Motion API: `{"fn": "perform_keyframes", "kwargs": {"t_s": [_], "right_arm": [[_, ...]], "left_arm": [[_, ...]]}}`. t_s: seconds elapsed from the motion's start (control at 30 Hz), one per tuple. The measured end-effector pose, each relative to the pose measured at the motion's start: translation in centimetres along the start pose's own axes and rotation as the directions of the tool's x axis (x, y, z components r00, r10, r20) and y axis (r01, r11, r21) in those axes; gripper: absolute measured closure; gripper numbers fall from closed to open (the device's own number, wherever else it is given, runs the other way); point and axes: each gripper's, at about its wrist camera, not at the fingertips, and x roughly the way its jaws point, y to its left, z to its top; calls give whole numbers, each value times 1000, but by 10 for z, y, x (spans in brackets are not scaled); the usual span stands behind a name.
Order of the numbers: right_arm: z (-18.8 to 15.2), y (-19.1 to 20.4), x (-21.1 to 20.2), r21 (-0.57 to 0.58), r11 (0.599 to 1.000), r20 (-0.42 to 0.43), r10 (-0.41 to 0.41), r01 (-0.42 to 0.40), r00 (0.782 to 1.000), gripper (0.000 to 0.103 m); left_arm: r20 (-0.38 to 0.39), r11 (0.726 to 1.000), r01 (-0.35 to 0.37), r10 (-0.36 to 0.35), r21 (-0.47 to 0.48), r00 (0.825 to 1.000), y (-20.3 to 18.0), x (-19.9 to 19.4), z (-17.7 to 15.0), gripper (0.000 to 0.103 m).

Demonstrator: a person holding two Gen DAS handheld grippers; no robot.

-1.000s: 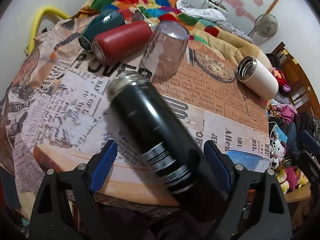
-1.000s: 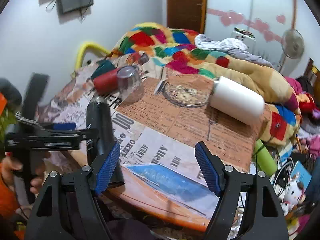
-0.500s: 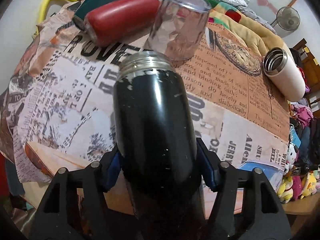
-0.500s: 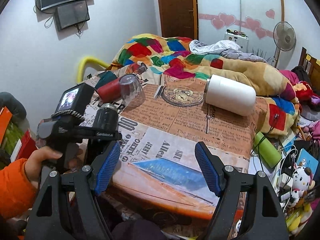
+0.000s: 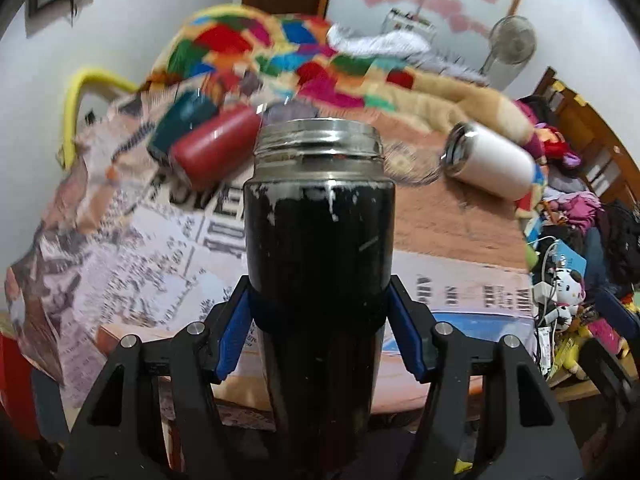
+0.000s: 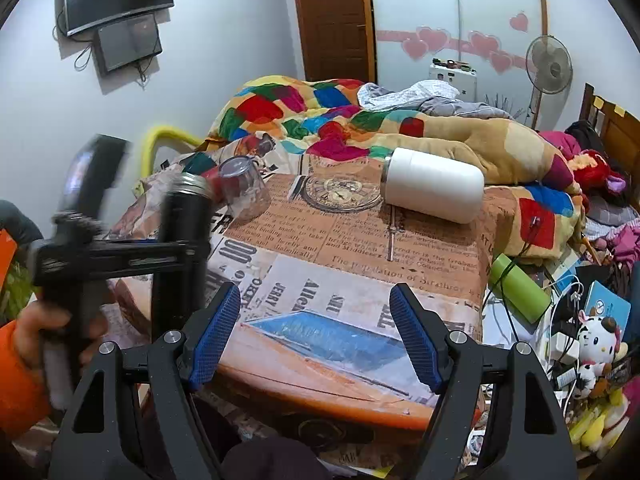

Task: Flip cup upright
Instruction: 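Grasp the black thermos with the left gripper while the right gripper releases it, then rotate the thermos upright with the left gripper and set it on the table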

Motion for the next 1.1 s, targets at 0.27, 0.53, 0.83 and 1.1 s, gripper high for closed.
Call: {"fn": "perform_keyframes", "kwargs": {"t_s": [0.27, 0.53, 0.83, 1.1], "right_arm": [[5, -3, 3, 20, 1000, 11, -14, 14, 1000, 29], [10, -8, 7, 21, 999, 13, -51, 50, 999, 29], [11, -12, 13, 38, 997, 2, -63, 63, 998, 29], [12, -12, 12, 55, 996, 1, -73, 72, 997, 29]], "left_arm": [[151, 994, -16, 0, 107, 989, -26, -33, 21, 40], [195, 988, -4, -26, 151, 980, -48, -13, 53, 40], [137, 980, 31, -58, 194, 989, -60, 20, 45, 40], [119, 971, 15, -44, 237, 992, -69, 22, 48, 39]]}}
